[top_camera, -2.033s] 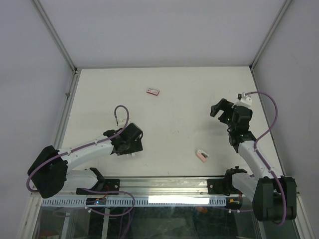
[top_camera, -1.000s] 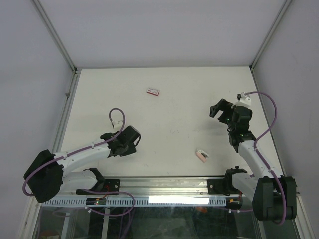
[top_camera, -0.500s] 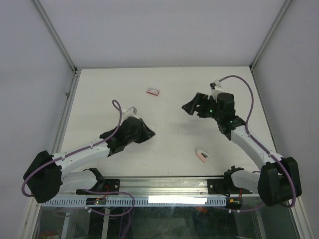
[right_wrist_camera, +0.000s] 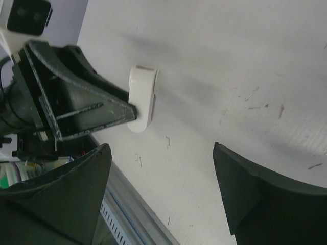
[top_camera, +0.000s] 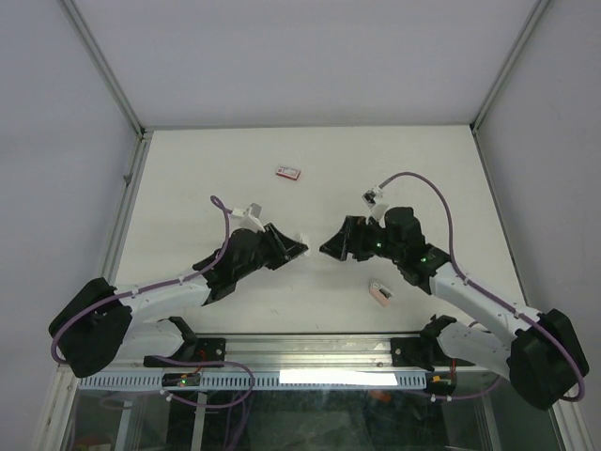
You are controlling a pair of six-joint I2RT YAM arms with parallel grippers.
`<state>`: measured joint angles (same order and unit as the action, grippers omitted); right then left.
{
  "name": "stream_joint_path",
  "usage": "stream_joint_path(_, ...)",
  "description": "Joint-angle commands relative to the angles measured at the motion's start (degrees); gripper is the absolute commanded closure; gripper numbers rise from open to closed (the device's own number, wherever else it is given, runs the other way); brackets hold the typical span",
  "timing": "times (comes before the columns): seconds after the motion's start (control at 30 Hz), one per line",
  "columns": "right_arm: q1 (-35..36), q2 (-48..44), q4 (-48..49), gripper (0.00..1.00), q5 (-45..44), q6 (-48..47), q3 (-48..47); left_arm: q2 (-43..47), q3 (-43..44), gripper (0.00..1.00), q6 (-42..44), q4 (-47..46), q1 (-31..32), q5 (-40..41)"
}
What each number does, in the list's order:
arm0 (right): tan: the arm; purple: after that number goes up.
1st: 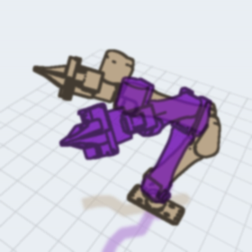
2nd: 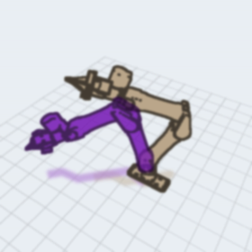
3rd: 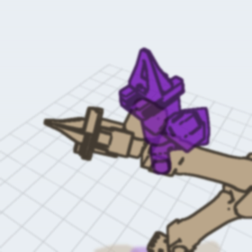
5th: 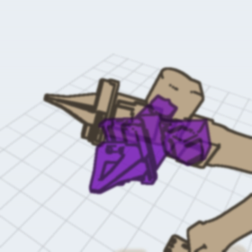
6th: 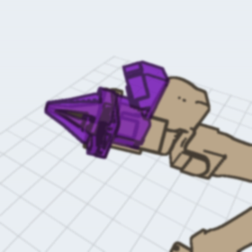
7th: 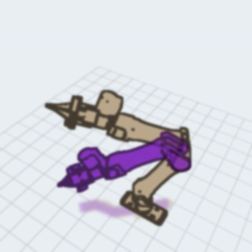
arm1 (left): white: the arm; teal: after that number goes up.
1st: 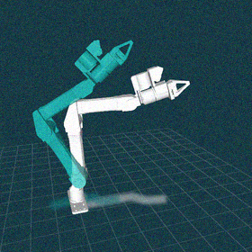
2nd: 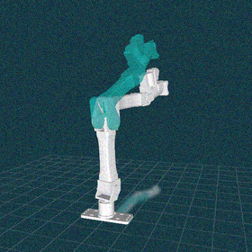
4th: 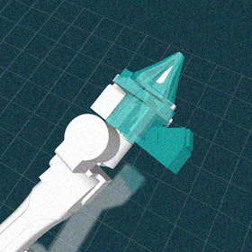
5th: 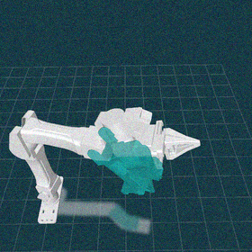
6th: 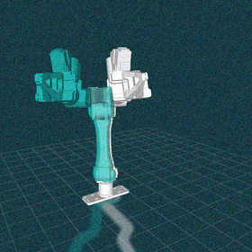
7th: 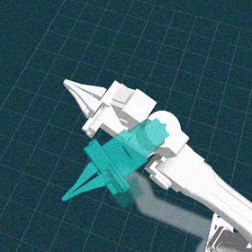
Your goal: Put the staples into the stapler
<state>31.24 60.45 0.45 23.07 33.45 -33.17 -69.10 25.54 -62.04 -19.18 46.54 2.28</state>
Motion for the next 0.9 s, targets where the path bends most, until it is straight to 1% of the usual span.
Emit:
stream_joint_path(0.0, 6.8, -3.9, 7.8, 0.18, -4.8, 0.1, 3.4, 1.2, -0.2, 1.0, -5.9, -6.0, 0.3, -0.5)
stream_joint_path(0.13, 11.6, -0.8, 4.9, 0.19, -12.4, -0.5, 1.4, 1.1, -1.4, 1.0, -9.9, -7.1, 0.3, 0.4)
stream_joint_path(0.23, 16.4, 1.2, 5.7, 0.21, -18.3, -1.0, -0.1, 0.4, -0.9, 1.0, -10.4, -7.8, 0.4, 0.1)
stream_joint_path(0.4, 20.7, 4.5, 8.4, 0.31, -25.2, -3.2, -2.3, -0.9, -0.4, 1.0, -11.5, -8.7, 0.3, -1.3)
stream_joint_path(0.53, 22.4, 6.8, 10.4, 0.4, -29.0, -4.5, -3.4, -1.5, -0.2, 1.0, -11.9, -8.8, 0.3, -1.8)
stream_joint_path(0.7, 23.5, 9.1, 13.2, 0.48, -31.5, -6.4, -4.2, -1.7, -0.3, 1.0, -12.8, -9.1, 0.3, -2.3)
stream_joint_path(0.87, 24.3, 11.3, 14.7, 0.6, -33.8, -7.0, -5.0, -0.9, -0.7, 1.0, -13.5, -9.4, 0.3, -2.6)
